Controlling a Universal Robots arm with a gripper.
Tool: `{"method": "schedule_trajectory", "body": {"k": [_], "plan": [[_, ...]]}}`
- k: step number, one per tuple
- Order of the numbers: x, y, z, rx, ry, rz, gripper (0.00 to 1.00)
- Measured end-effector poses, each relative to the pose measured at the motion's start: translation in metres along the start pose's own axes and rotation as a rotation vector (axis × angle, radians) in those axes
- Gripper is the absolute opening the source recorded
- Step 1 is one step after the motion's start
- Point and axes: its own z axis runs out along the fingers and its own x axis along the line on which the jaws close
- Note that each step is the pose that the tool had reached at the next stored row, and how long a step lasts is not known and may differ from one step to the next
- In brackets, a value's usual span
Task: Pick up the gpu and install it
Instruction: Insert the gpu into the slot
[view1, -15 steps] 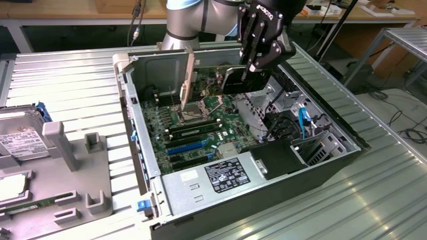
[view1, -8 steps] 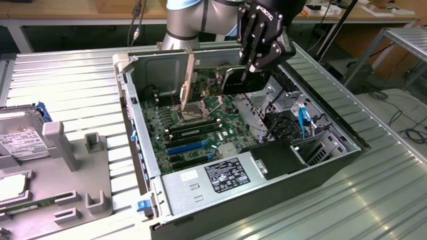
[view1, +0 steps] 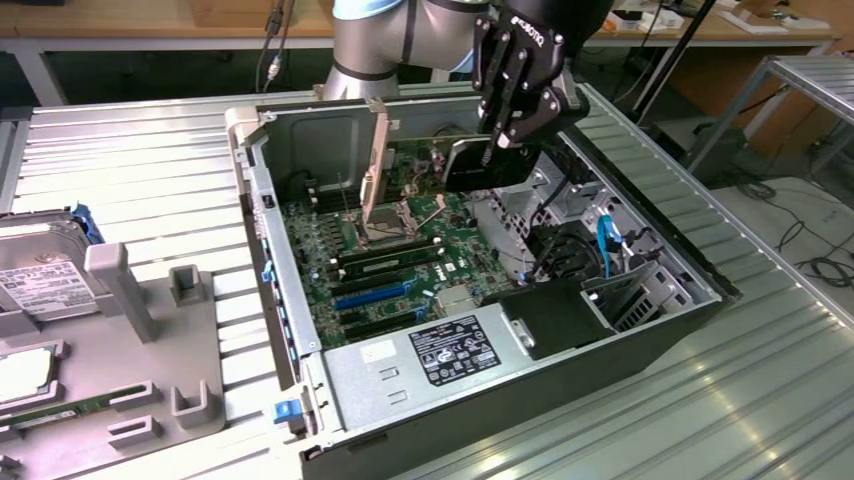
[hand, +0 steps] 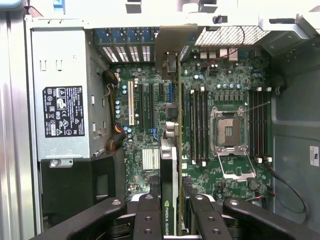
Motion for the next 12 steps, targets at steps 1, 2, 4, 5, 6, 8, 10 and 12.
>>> {"method": "schedule_trajectory", "body": {"k": [1, 2, 4, 5, 6, 8, 10, 12], "plan": [[0.0, 0.0, 0.0004, 0.0001, -0.0001, 0.0, 0.27], [0.0, 0.0, 0.0007, 0.0003, 0.0, 0.0, 0.27], [0.0, -0.0001, 0.0012, 0.0005, -0.0001, 0.0, 0.27], [0.0, 0.0, 0.0014, 0.0006, -0.0001, 0.0, 0.27], [0.0001, 0.0001, 0.0015, 0.0006, 0.0, 0.0, 0.27], [0.0, 0.0002, 0.002, 0.0009, -0.0001, 0.0, 0.27], [0.0001, 0.0004, 0.0026, 0.0011, -0.0002, 0.0, 0.27], [0.0001, 0.0004, 0.0029, 0.0013, -0.0002, 0.0, 0.27]]}}
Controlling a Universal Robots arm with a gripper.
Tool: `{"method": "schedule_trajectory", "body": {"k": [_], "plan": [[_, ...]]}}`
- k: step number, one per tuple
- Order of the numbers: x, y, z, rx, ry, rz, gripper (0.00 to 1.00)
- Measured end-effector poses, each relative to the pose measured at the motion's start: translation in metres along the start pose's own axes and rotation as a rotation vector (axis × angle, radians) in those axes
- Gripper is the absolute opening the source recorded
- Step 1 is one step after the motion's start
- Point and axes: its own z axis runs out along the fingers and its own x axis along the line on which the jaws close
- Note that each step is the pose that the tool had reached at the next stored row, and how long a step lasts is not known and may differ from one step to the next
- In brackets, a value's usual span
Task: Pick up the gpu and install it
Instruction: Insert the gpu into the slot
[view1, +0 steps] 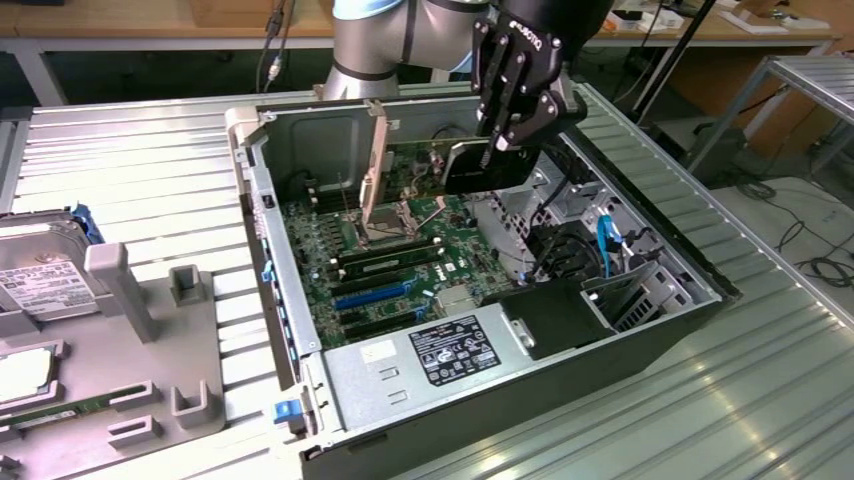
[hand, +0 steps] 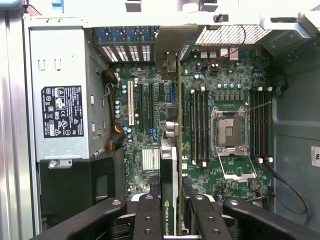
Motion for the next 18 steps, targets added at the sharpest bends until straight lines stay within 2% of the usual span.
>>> {"method": "schedule_trajectory", "body": {"k": [18], "plan": [[0.0002, 0.0016, 0.0055, 0.004, 0.0, 0.0, 0.27]]}}
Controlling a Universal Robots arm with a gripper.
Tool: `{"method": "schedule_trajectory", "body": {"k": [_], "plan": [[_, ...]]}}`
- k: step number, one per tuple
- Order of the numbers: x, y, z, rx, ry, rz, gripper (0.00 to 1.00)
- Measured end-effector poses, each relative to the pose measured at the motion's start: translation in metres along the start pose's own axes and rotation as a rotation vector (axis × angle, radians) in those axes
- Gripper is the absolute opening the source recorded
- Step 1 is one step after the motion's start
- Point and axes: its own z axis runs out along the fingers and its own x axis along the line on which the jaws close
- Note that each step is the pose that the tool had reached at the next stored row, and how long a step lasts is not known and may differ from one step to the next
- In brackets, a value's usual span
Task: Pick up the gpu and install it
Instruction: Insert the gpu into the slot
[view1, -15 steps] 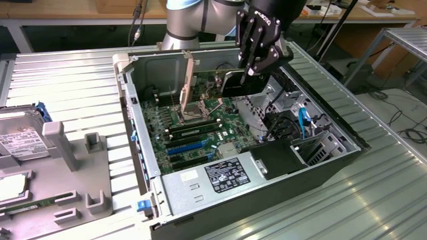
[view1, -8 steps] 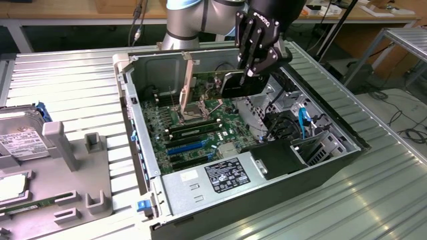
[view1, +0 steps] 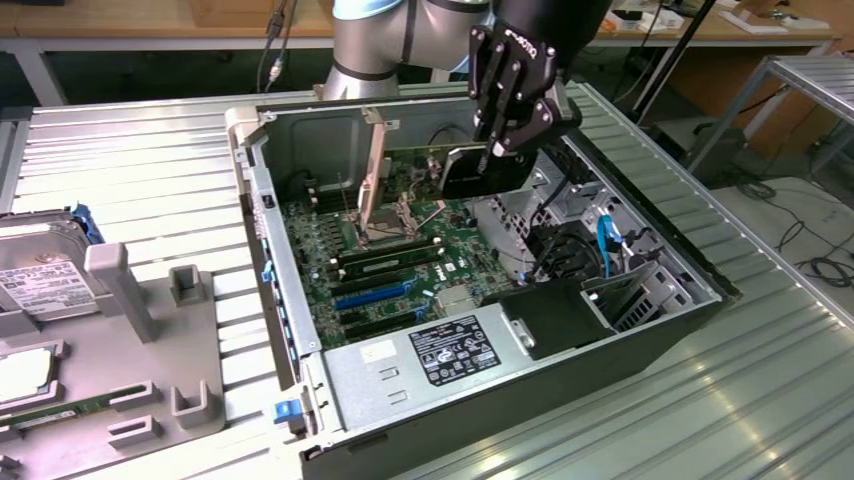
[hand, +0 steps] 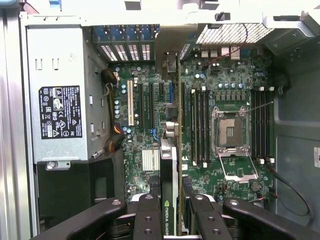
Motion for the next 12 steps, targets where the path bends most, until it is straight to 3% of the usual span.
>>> {"method": "schedule_trajectory", "body": {"k": [12], "plan": [[0.0001, 0.0026, 0.0028, 0.0034, -0.0002, 0.0, 0.27]]}}
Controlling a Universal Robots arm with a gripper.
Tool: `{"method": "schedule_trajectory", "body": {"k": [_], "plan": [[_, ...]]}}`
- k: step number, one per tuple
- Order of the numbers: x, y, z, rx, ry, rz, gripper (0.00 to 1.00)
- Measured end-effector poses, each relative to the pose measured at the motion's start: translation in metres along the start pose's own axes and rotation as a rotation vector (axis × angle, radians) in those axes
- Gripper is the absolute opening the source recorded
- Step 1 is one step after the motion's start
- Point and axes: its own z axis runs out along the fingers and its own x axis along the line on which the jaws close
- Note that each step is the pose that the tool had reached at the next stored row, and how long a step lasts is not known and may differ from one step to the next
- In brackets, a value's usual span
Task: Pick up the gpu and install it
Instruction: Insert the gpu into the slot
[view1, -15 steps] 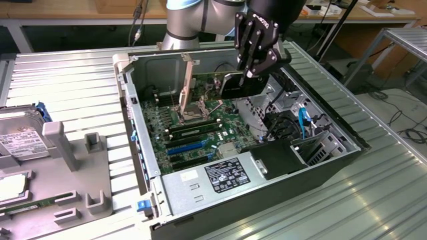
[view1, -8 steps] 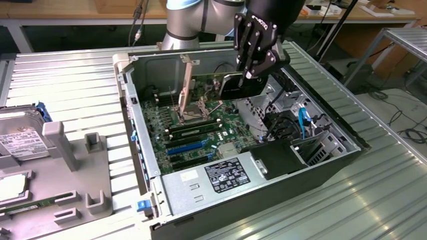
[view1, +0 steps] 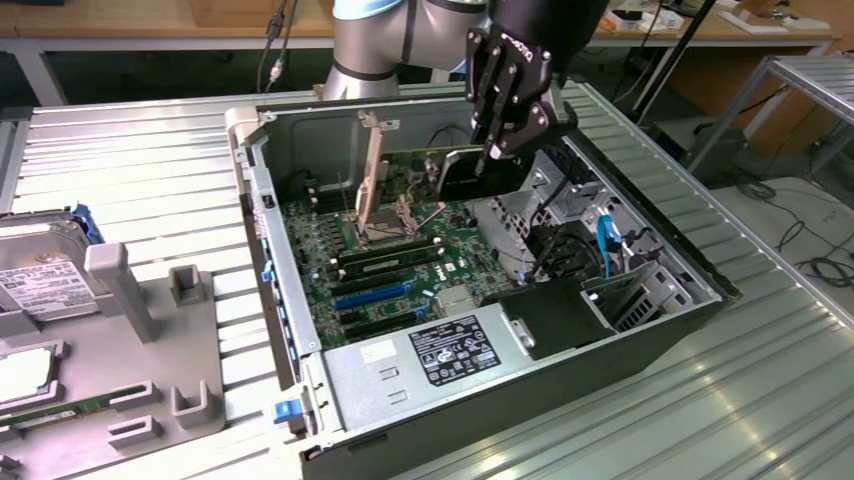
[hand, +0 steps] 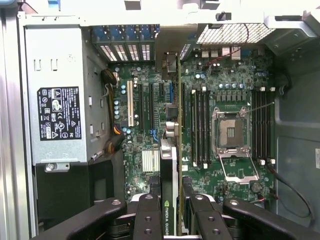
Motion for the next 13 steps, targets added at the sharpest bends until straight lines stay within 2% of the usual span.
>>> {"method": "schedule_trajectory", "body": {"k": [13], "plan": [[0.0002, 0.0033, 0.0047, 0.0064, -0.0002, 0.0, 0.27]]}}
